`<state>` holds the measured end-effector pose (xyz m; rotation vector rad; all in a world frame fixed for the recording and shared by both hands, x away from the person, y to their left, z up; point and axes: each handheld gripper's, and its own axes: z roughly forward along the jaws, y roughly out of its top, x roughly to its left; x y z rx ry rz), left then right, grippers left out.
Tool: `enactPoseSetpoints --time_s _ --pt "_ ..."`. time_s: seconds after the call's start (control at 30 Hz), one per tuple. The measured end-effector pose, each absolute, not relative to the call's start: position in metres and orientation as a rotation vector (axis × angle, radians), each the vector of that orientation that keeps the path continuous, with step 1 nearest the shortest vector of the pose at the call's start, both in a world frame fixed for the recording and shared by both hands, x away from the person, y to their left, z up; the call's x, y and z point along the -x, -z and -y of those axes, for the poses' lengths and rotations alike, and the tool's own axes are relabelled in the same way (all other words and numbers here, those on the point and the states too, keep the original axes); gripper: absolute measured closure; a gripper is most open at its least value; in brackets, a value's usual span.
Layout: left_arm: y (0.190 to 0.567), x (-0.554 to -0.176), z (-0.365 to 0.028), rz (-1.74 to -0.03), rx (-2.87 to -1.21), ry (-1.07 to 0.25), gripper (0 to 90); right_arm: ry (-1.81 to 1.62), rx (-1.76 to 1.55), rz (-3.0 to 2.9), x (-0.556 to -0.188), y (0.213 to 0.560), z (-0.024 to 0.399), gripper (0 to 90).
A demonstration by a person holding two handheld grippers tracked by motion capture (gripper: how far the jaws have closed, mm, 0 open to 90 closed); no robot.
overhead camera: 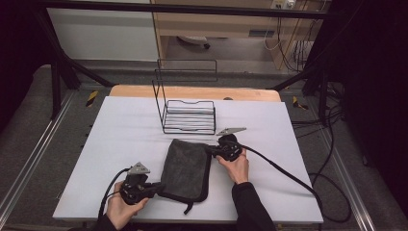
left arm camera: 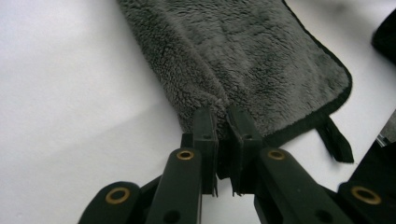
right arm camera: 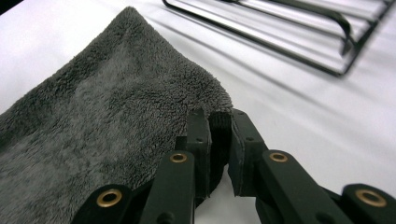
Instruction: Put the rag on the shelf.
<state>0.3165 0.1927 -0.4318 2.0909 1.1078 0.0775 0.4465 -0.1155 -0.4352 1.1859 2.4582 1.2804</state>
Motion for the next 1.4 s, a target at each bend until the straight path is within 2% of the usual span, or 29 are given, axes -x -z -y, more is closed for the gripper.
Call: enactPoseSetpoints --time_s 0.37,0.53,0.6,0.63,0.67,0.8,1.0,1.2,1.4 --pt "0.435 -0.312 -0.191 -1.073 -2.109 -0.099 81.7 -1.284 -1.094 -2.437 -0.453 0.449 0.101 76.5" --pt "0.433 -0.314 -0.195 -1.043 -2.124 -0.109 76.0 -1.264 -1.022 -2.383 -0.446 0.442 0.104 57.8" --pt "0.432 -0.317 -0.198 -1.011 -2.141 -0.106 71.9 -1.289 -1.013 -2.371 -0.441 0.434 0.108 51.5" --pt "0.431 -0.318 -0.200 -1.003 -2.142 -0.105 66.4 -1.326 -1.020 -2.361 -0.436 0.427 0.114 43.1" --pt "0.431 -0.319 -0.202 -1.000 -2.138 -0.109 66.4 -1.326 -1.020 -2.361 -0.436 0.427 0.114 43.1" --pt "0.426 -0.323 -0.210 -0.973 -2.136 -0.160 52.9 -1.304 -1.028 -2.360 -0.426 0.418 0.128 27.2" --pt "0.425 -0.333 -0.218 -0.967 -2.135 -0.176 35.2 -1.336 -1.087 -2.354 -0.411 0.417 0.150 12.4" --pt "0.428 -0.345 -0.222 -0.979 -2.157 -0.183 21.3 -1.329 -1.106 -2.385 -0.399 0.422 0.167 3.7" --pt "0.423 -0.356 -0.224 -0.993 -2.166 -0.186 8.7 -1.319 -1.144 -2.382 -0.389 0.429 0.181 1.3"
